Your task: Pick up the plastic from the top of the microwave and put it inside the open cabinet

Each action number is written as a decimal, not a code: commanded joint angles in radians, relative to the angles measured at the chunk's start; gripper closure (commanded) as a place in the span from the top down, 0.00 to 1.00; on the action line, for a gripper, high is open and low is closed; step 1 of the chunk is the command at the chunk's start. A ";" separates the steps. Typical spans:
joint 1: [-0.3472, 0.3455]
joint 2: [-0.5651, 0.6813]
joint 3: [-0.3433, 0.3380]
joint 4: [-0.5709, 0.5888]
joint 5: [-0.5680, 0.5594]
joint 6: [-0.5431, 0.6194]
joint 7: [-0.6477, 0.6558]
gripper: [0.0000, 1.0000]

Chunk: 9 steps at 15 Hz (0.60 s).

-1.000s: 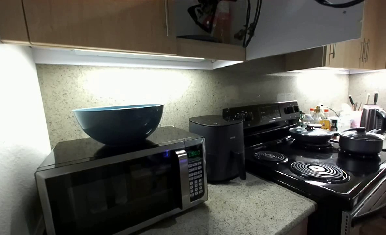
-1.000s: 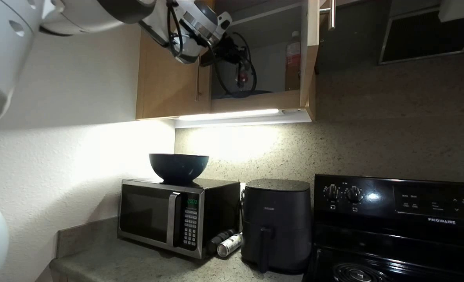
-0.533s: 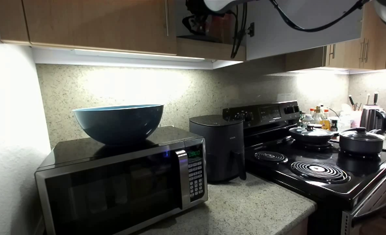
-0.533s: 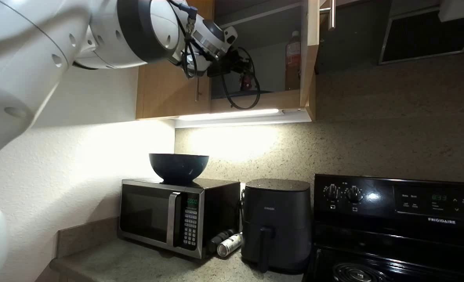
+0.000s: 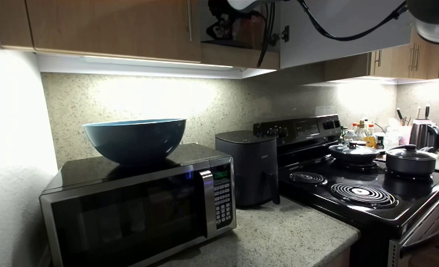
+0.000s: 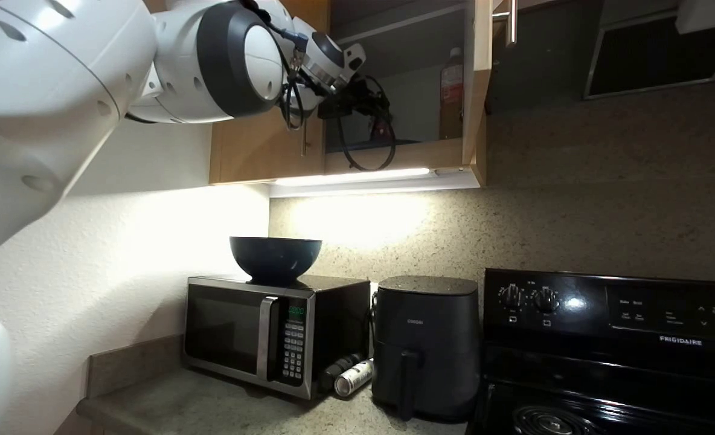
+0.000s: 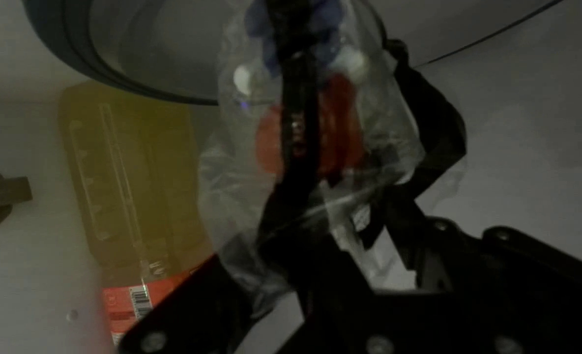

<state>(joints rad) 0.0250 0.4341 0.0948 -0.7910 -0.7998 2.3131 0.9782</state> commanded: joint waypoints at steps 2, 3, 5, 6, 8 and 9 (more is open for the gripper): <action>0.026 -0.035 0.004 0.015 -0.013 -0.030 -0.039 0.74; 0.031 -0.038 0.004 0.019 -0.016 -0.029 -0.041 0.82; 0.043 -0.059 -0.004 0.013 -0.033 -0.021 -0.028 0.95; 0.046 -0.074 -0.004 0.005 -0.036 -0.026 -0.027 0.98; 0.052 -0.107 -0.002 -0.018 -0.041 -0.050 -0.045 1.00; 0.053 -0.123 0.001 -0.032 -0.041 -0.069 -0.060 1.00</action>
<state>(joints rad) 0.0705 0.3791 0.0940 -0.7584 -0.8285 2.2931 0.9625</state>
